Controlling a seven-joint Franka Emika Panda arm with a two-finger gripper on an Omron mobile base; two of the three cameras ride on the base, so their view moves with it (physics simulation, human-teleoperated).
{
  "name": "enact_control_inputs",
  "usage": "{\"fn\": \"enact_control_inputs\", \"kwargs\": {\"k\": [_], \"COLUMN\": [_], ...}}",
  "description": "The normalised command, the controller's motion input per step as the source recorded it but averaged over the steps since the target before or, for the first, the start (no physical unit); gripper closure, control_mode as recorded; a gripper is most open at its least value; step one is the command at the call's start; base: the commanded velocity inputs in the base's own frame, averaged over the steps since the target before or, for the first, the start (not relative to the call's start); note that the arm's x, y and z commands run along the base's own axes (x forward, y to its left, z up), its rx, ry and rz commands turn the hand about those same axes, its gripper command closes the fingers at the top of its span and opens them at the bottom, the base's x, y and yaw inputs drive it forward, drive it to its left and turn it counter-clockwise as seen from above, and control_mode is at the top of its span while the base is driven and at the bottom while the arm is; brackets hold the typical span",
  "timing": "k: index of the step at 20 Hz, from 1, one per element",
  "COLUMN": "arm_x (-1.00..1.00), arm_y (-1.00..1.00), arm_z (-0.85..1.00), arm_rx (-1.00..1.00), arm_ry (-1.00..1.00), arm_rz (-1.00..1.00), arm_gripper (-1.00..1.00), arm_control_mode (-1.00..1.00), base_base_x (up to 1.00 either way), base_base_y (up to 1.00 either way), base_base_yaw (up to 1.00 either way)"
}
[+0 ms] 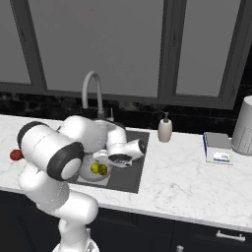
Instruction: Put the colander in the sink, put the apple, pear, kiwi in the colander, and turn on the sink faucet and pour water over the colander.
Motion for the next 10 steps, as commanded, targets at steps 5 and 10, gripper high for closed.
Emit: {"fn": "enact_control_inputs", "kwargs": {"k": [5, 10], "arm_x": [-0.8, -0.76], "arm_y": [0.04, 0.32], "arm_z": [0.97, 0.99], "arm_rx": [-0.02, -0.17], "arm_ry": [-0.1, -0.01], "arm_rz": [-0.13, -0.2], "arm_gripper": [-1.0, -1.0], "arm_control_mode": [-1.0, -1.0], "base_base_x": [0.0, 0.0], "base_base_y": [0.0, 0.0], "base_base_yaw": [0.0, 0.0]}}
